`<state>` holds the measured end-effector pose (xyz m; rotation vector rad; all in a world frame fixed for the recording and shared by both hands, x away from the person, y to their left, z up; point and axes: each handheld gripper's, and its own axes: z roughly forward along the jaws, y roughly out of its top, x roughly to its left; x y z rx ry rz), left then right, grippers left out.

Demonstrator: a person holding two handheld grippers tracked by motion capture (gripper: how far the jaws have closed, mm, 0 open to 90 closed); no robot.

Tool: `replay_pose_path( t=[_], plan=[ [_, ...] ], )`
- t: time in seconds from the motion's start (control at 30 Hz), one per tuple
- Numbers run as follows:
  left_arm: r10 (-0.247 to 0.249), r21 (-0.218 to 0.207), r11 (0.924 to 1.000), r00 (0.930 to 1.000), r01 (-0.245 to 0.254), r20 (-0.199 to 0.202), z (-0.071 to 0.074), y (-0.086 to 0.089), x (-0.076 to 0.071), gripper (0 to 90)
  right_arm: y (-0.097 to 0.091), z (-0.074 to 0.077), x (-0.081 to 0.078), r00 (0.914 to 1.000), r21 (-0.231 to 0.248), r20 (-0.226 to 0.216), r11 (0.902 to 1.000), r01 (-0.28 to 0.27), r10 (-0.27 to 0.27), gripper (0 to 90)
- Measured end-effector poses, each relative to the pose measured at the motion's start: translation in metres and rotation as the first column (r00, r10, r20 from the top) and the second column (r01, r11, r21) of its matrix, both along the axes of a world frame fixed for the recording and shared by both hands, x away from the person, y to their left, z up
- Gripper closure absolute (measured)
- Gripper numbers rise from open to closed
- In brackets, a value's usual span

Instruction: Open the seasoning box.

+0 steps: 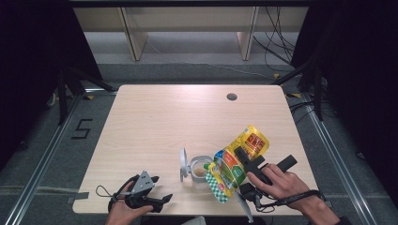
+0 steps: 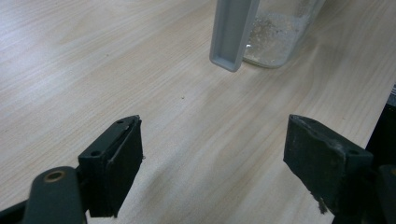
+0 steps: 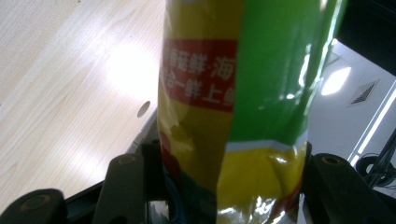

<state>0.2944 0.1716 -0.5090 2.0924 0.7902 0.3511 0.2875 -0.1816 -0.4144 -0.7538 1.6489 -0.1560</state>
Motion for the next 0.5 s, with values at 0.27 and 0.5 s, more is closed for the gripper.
replay_pose_path(
  t=[0.27,0.5],
  plan=[
    [-0.013,0.030,0.9994,0.9999,0.013,-0.001,0.0007,0.0020,0.0012,19.2,0.0003,0.0004,-0.0001,1.0000,-0.005,-0.001,1.0000,-0.003,0.003,51.2],
    [-0.010,0.029,0.9995,1.0000,0.010,0.000,0.0007,0.0016,0.0013,19.2,-0.0002,0.0018,-0.0002,1.0000,-0.012,0.007,0.9999,-0.002,0.002,51.2]
  ],
)
